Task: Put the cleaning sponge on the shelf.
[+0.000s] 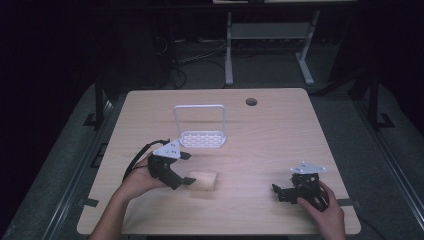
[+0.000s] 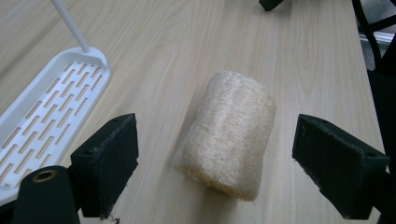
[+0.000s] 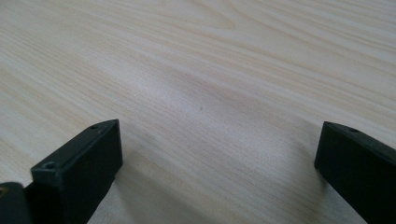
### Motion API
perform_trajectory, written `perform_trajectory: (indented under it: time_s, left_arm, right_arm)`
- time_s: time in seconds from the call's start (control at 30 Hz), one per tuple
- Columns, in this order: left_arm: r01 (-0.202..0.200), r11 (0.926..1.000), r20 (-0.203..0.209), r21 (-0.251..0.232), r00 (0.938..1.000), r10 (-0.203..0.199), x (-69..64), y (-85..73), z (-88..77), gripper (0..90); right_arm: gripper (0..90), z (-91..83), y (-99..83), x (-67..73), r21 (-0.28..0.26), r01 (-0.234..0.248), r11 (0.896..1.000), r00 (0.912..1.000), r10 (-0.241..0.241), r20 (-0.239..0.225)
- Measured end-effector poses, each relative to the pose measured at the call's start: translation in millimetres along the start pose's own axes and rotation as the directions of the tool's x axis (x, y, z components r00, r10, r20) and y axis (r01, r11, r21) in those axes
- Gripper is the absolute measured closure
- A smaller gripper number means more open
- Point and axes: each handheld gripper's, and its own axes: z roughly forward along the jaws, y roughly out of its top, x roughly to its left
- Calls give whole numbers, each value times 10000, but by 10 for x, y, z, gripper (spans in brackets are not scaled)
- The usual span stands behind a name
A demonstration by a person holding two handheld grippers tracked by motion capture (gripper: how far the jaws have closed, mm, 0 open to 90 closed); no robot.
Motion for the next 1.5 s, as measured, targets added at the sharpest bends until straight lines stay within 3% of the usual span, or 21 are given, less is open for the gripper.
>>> perform_trajectory:
  time_s: [0.37,0.67,1.5]
  left_arm:
    - [-446,9985,355,313,9984,434,-5,98,143,142]
    - [-597,9972,707,445,9959,565,-8,119,259,142]
    - [-1223,9837,1071,1320,9883,1085,-46,82,514,142]
  right_arm:
    - [6,0,0,-1,-1,8,10000,10000,-8,0]
    - [7,0,0,-1,-4,10,10000,10000,-10,1]
    - [7,0,0,0,-6,7,10000,10000,-7,2]
